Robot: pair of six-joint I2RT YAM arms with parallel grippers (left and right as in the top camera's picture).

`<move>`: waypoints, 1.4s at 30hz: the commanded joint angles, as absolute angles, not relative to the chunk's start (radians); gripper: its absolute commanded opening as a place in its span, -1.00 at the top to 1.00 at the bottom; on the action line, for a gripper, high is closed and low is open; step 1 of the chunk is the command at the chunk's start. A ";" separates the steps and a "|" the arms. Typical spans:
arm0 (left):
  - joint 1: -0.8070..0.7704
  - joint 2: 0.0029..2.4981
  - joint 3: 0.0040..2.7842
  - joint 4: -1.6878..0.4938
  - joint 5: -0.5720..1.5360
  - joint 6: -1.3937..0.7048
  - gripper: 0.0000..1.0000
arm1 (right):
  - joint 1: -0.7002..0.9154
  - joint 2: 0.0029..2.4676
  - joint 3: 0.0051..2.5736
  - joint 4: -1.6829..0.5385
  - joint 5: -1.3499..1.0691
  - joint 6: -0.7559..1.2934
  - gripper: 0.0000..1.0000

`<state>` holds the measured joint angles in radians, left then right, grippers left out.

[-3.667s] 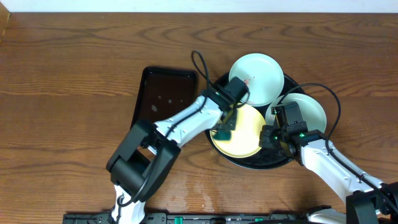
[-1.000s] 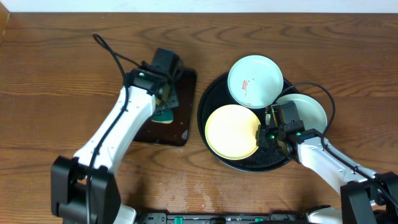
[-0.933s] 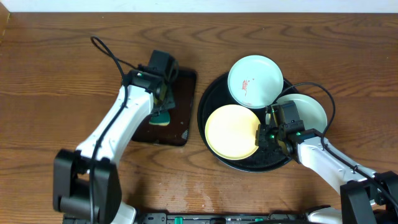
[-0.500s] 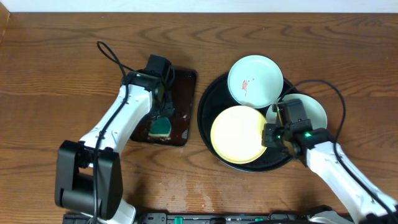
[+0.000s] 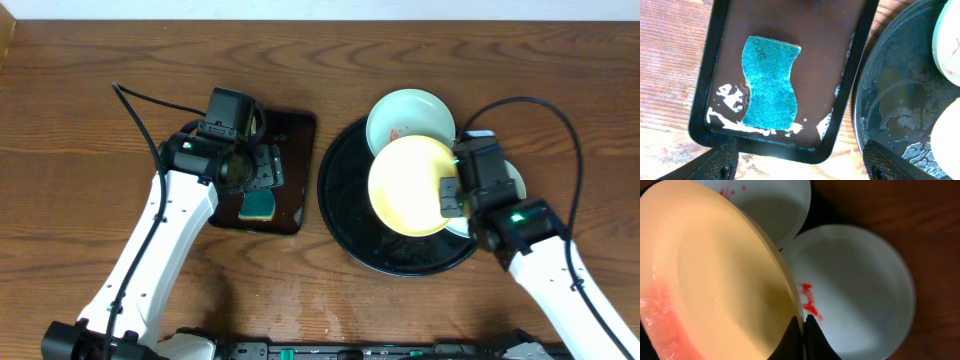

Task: Clean dirty plates on tray and stack at the side
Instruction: 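Lift the yellow plate off the round tray with the right gripper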

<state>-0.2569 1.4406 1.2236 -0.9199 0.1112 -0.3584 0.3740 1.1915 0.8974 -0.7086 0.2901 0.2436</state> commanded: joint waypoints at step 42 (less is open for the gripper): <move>-0.253 1.445 1.243 -0.926 0.123 -0.348 -0.65 | 1.095 1.183 0.934 -0.560 1.298 -0.181 0.98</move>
